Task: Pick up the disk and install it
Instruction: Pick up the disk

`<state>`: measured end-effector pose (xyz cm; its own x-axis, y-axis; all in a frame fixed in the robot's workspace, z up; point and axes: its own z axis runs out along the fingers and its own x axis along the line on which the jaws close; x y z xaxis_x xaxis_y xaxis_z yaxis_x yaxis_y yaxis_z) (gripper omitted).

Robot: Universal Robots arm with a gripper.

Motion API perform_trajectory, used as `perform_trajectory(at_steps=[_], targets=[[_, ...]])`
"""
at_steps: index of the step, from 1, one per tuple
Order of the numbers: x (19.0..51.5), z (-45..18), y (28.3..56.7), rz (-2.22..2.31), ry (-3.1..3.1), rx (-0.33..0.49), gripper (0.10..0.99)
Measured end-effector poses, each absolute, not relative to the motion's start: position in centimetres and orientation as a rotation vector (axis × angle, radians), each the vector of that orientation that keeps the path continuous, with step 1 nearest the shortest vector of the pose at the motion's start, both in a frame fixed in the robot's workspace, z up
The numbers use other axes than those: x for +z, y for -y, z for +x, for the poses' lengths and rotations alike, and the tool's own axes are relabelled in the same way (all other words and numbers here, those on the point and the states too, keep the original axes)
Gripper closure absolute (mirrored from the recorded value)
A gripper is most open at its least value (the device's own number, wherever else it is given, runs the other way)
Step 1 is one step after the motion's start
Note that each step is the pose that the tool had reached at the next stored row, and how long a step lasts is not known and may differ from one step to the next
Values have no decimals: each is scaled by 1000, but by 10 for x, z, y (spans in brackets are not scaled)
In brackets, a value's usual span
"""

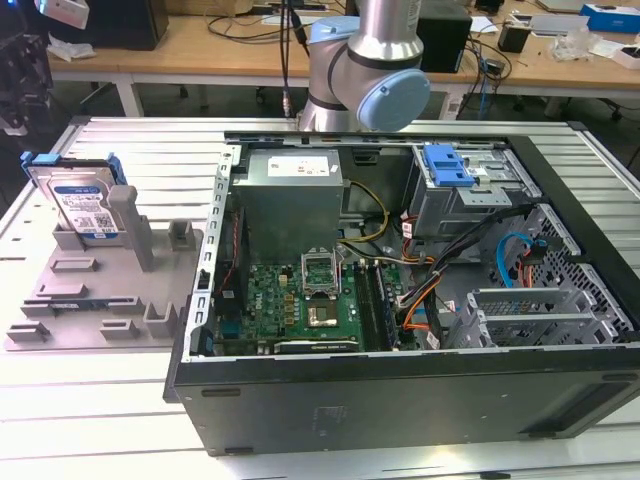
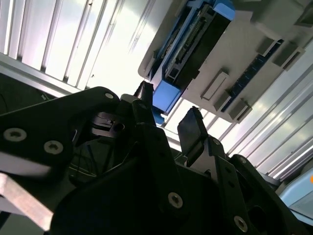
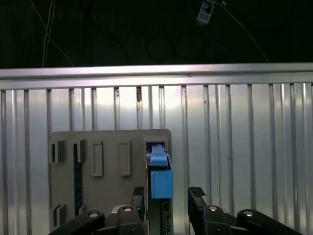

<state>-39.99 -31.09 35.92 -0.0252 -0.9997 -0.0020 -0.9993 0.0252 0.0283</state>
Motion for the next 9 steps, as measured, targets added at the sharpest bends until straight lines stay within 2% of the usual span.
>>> perform_trajectory(at_steps=[9], targets=[[353,-400,311,2196,2217,-31,604]])
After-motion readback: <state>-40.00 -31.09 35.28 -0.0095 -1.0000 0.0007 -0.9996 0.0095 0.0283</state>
